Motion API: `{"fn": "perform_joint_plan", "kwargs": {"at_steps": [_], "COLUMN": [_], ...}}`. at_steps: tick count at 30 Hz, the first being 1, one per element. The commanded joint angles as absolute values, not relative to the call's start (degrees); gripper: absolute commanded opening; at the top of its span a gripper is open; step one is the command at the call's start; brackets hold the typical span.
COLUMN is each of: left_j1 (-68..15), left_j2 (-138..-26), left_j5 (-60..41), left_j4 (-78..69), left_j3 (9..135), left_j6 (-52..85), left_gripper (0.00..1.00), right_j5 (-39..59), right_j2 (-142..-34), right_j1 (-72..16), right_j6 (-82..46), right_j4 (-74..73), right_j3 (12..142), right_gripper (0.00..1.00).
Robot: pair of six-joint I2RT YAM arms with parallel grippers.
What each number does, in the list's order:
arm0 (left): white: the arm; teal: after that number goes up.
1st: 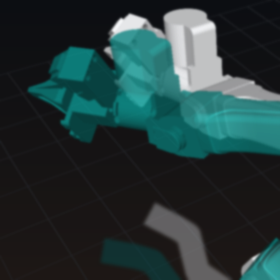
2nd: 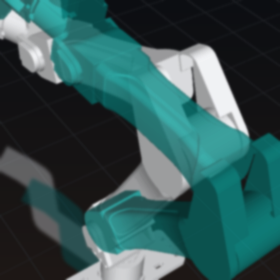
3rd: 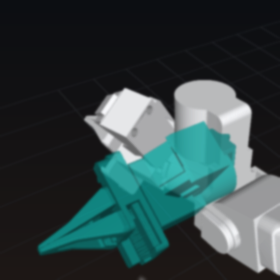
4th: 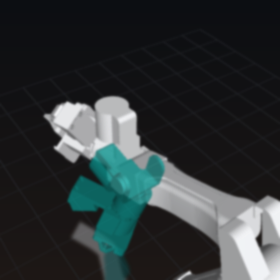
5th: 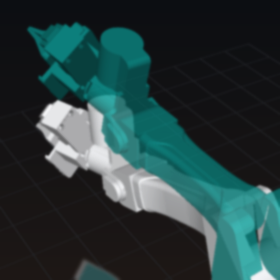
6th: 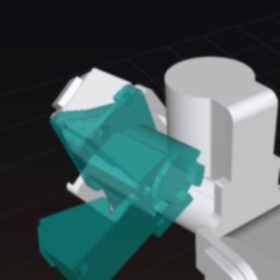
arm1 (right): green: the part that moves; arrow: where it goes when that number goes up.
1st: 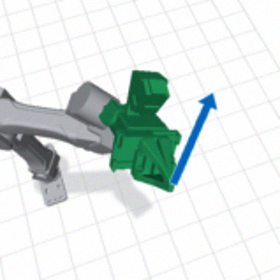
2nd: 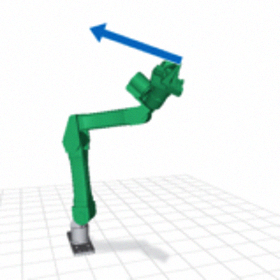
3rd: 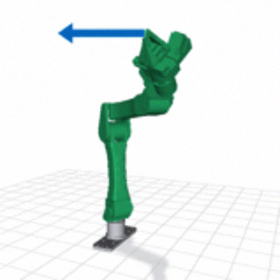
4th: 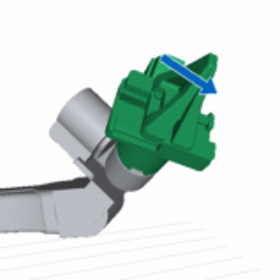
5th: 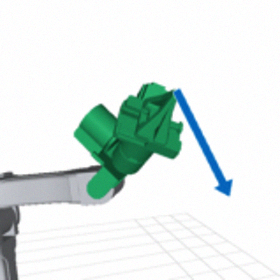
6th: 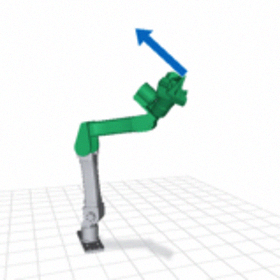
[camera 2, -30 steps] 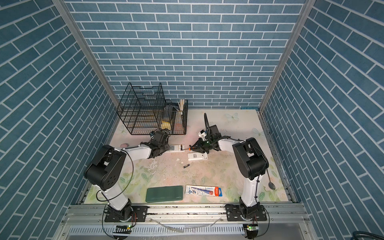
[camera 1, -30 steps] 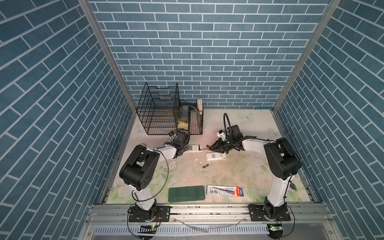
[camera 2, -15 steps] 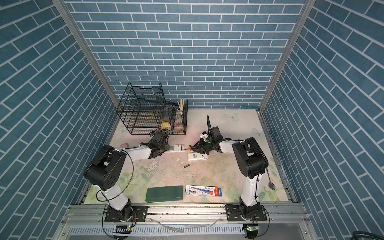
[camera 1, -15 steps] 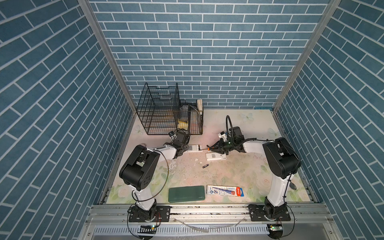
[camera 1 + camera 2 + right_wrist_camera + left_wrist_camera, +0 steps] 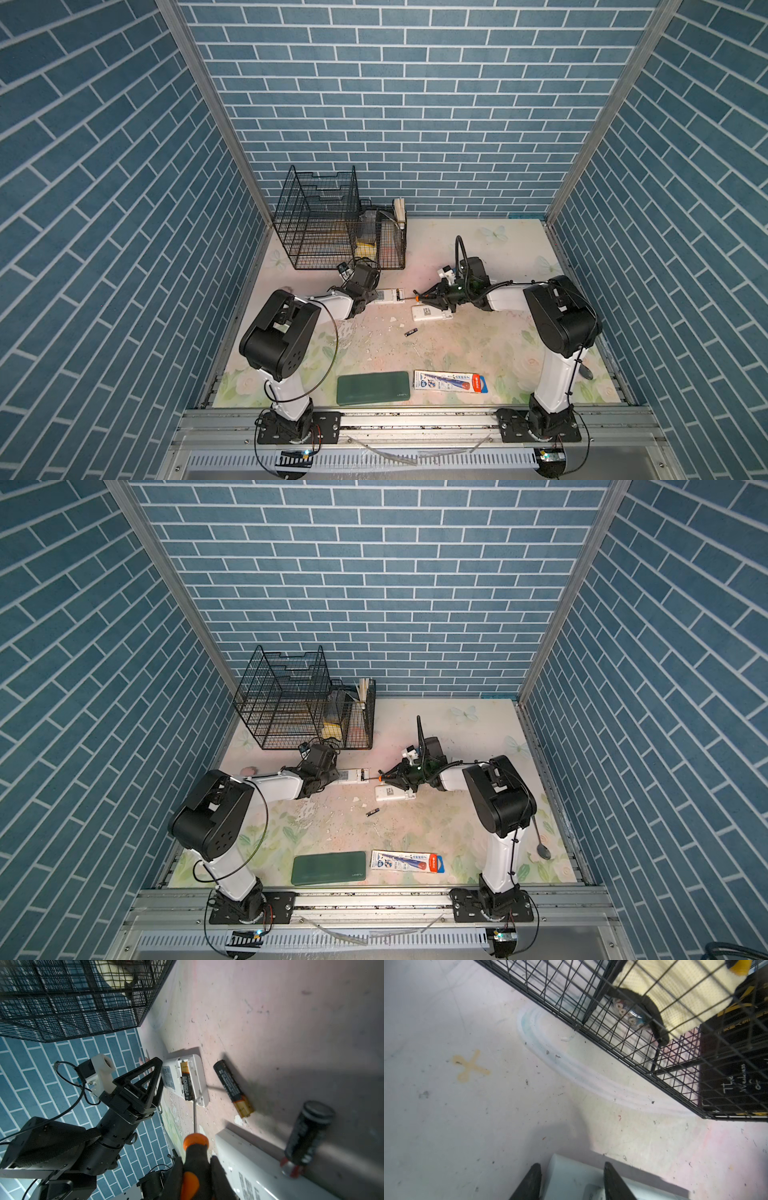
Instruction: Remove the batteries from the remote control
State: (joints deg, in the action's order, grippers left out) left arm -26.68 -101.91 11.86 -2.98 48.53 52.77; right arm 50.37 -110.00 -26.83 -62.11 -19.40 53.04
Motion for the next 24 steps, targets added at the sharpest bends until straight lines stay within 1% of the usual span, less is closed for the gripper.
{"fn": "perform_joint_plan", "kwargs": {"at_steps": [1, 6, 24], "left_j1": [-28.7, -28.7, -28.7], "left_j2": [-110.0, -109.6, -110.2], "left_j5": [0.8, 1.2, 1.1], "left_j4": [8.9, 9.1, 8.3], "left_j3": [43.0, 42.6, 41.4], "left_j6": [53.6, 53.8, 53.9], "left_gripper": [0.49, 0.49, 0.48], "right_j5": [44.4, 43.4, 41.3], "right_j2": [-110.6, -108.8, -108.2], "right_j1": [-28.7, -28.2, -28.0], "right_j6": [-65.0, -66.5, -77.8], "right_j4": [-27.7, -29.4, -48.1], "right_j3": [52.3, 50.2, 42.2], "right_gripper": [0.0, 0.0, 0.0]}}
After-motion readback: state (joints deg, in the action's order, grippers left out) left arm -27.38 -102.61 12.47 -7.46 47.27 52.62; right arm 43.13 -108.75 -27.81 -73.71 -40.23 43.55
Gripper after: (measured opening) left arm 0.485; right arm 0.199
